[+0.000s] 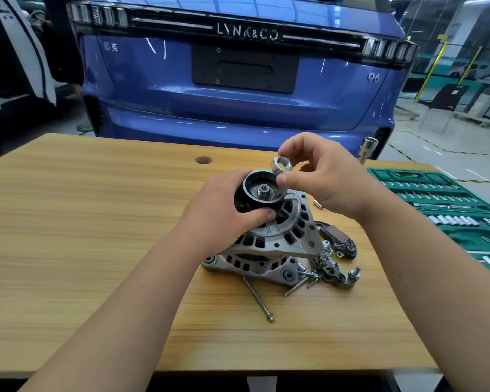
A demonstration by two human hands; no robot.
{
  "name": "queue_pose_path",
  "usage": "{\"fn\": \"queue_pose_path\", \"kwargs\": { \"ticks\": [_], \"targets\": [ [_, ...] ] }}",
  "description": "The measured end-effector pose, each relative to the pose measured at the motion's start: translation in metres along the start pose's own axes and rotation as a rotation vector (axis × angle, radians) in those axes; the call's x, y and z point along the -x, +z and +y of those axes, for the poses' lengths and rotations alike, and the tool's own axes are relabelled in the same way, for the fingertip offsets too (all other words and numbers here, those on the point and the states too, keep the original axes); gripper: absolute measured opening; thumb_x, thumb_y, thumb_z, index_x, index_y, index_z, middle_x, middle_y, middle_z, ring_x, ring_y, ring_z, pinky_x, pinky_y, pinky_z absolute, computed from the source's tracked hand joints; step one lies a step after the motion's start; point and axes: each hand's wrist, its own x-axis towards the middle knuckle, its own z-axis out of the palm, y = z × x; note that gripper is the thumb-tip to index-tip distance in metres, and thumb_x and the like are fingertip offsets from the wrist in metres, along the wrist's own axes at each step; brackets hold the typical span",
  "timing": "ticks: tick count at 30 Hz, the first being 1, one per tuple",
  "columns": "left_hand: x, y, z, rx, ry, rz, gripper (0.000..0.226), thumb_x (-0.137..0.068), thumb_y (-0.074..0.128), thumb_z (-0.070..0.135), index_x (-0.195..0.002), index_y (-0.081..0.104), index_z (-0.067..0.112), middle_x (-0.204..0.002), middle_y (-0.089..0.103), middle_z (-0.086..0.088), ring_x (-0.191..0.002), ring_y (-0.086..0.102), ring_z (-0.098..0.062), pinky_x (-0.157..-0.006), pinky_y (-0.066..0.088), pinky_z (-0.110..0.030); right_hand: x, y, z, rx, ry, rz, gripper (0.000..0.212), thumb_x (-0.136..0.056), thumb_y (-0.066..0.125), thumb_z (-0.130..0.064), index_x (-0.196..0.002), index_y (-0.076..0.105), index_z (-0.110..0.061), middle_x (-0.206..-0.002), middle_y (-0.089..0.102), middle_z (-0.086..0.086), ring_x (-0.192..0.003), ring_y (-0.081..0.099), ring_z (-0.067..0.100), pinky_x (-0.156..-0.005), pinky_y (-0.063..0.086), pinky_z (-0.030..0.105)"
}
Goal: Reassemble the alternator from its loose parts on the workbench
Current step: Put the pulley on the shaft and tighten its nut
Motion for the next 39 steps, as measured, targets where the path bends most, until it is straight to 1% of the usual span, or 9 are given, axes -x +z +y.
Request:
{"fn": "queue_pose_path", "kwargs": {
  "ticks": [4, 14, 22, 25, 29, 33, 36, 38, 39],
  "targets": [
    [0.001, 0.001, 0.001, -0.001, -0.011, 0.005, 0.049, -0.072, 0.075, 0.053, -0.116, 0.054, 0.046, -0.099, 0.061, 0.025, -0.095, 0.054, 0.004, -0.073, 0.042, -0.020, -0.004, 0.004, -0.014, 0.350, -0.045, -0.165, 0.030, -0.088, 0.065, -0.020, -0.110, 0.059, -0.039, -0.097, 0.056, -0.016, -0.089, 0.052, 0.001, -0.074, 0.040, 0.017],
    [0.002, 0.001, 0.002, 0.010, -0.026, 0.001, 0.046, -0.073, 0.074, 0.053, -0.113, 0.052, 0.051, -0.099, 0.057, 0.028, -0.098, 0.050, 0.000, -0.076, 0.046, -0.025, -0.022, 0.011, -0.055, 0.968, -0.104, -0.351, 0.033, -0.088, 0.062, -0.034, -0.120, 0.065, -0.038, -0.102, 0.065, -0.011, -0.094, 0.055, 0.016, -0.078, 0.051, 0.037],
    [0.001, 0.000, 0.002, 0.018, -0.031, -0.006, 0.041, -0.074, 0.075, 0.051, -0.109, 0.053, 0.049, -0.100, 0.060, 0.025, -0.096, 0.053, -0.001, -0.075, 0.046, -0.025, -0.024, 0.008, -0.061, 1.061, -0.140, -0.444, 0.030, -0.092, 0.056, -0.031, -0.120, 0.066, -0.031, -0.098, 0.065, -0.007, -0.090, 0.058, 0.019, -0.075, 0.052, 0.037],
    [0.000, 0.001, 0.002, 0.011, -0.034, -0.019, 0.044, -0.074, 0.074, 0.052, -0.112, 0.056, 0.042, -0.102, 0.061, 0.021, -0.098, 0.055, -0.007, -0.078, 0.049, -0.033, -0.028, 0.011, -0.061, 1.160, -0.108, -0.379, 0.026, -0.091, 0.055, -0.045, -0.092, 0.071, -0.024, -0.081, 0.062, -0.003, -0.078, 0.059, 0.022, -0.056, 0.045, 0.031],
    [0.001, 0.000, 0.002, 0.018, -0.029, -0.003, 0.041, -0.074, 0.075, 0.050, -0.110, 0.057, 0.041, -0.102, 0.062, 0.021, -0.098, 0.054, -0.006, -0.077, 0.048, -0.031, -0.030, 0.023, -0.060, 1.336, -0.087, -0.245, 0.050, -0.093, 0.042, -0.058, -0.060, 0.044, -0.020, -0.066, 0.044, 0.000, -0.060, 0.049, 0.022, -0.047, 0.028, 0.027],
    [0.001, 0.001, 0.002, 0.001, -0.043, 0.005, 0.049, -0.073, 0.075, 0.053, -0.116, 0.053, 0.046, -0.108, 0.056, 0.027, -0.105, 0.050, -0.004, -0.082, 0.044, -0.031, -0.028, 0.014, -0.059, 1.226, -0.104, -0.239, 0.049, -0.094, 0.034, -0.062, -0.089, 0.060, -0.020, -0.086, 0.059, -0.001, -0.075, 0.056, 0.022, -0.056, 0.040, 0.033],
    [0.001, 0.001, 0.001, -0.010, -0.043, 0.004, 0.050, -0.071, 0.074, 0.055, -0.116, 0.053, 0.044, -0.105, 0.058, 0.023, -0.101, 0.052, -0.006, -0.079, 0.046, -0.032, -0.022, 0.008, -0.064, 1.014, -0.107, -0.461, 0.029, -0.092, 0.053, -0.036, -0.120, 0.055, -0.028, -0.107, 0.059, -0.006, -0.091, 0.055, 0.018, -0.072, 0.047, 0.036],
    [0.001, 0.001, 0.001, -0.004, -0.034, -0.008, 0.048, -0.072, 0.074, 0.054, -0.114, 0.052, 0.047, -0.104, 0.059, 0.024, -0.101, 0.052, -0.006, -0.078, 0.046, -0.032, -0.024, 0.015, -0.061, 1.145, -0.120, -0.403, 0.019, -0.095, 0.049, -0.036, -0.097, 0.060, -0.021, -0.092, 0.059, 0.000, -0.078, 0.056, 0.023, -0.062, 0.043, 0.034],
    [0.000, 0.000, 0.002, 0.003, -0.027, -0.011, 0.046, -0.072, 0.075, 0.053, -0.112, 0.052, 0.049, -0.103, 0.059, 0.024, -0.100, 0.053, -0.005, -0.078, 0.046, -0.032, -0.027, 0.019, -0.060, 1.259, -0.110, -0.313, 0.034, -0.098, 0.041, -0.044, -0.079, 0.055, -0.019, -0.080, 0.056, 0.002, -0.067, 0.052, 0.024, -0.055, 0.038, 0.031]
  ]
}}
